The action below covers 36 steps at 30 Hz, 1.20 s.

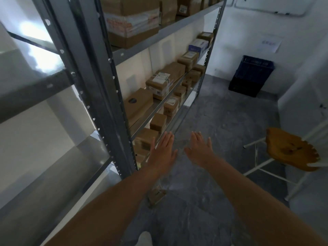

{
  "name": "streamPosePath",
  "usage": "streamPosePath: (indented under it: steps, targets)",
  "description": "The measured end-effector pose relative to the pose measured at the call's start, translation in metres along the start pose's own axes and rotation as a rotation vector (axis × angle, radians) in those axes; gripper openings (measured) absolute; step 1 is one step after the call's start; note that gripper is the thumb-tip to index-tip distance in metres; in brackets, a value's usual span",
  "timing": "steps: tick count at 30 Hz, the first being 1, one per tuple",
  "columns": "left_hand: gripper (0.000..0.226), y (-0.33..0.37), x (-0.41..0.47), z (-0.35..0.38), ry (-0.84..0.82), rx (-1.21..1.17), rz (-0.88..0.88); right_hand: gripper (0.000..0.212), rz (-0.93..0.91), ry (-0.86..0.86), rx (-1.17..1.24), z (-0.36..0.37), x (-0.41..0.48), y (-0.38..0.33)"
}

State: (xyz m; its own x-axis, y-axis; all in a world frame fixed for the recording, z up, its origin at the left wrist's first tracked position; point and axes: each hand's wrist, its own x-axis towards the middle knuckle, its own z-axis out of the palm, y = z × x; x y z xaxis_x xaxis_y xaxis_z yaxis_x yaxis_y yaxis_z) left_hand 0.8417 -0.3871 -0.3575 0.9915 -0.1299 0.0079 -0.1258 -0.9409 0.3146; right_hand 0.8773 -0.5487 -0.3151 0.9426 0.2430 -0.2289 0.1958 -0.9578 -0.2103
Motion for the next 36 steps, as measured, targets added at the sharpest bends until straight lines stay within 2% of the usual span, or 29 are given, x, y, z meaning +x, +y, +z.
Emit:
streamPosePath:
  steps: [10, 21, 30, 36]
  targets:
    - [0.06, -0.055, 0.042, -0.01, -0.053, -0.029, -0.031, 0.072, -0.03, -0.035, -0.085, -0.001, 0.047, -0.052]
    - [0.064, -0.068, 0.067, 0.015, -0.144, -0.035, -0.018, 0.071, 0.005, -0.079, -0.032, 0.021, 0.087, -0.046]
    - [0.06, -0.063, 0.099, 0.028, -0.191, -0.141, -0.169, 0.07, -0.075, -0.178, 0.019, 0.031, 0.133, -0.019]
    - [0.058, -0.019, 0.128, 0.061, -0.145, -0.288, -0.346, 0.07, -0.101, -0.26, 0.029, 0.038, 0.168, 0.026]
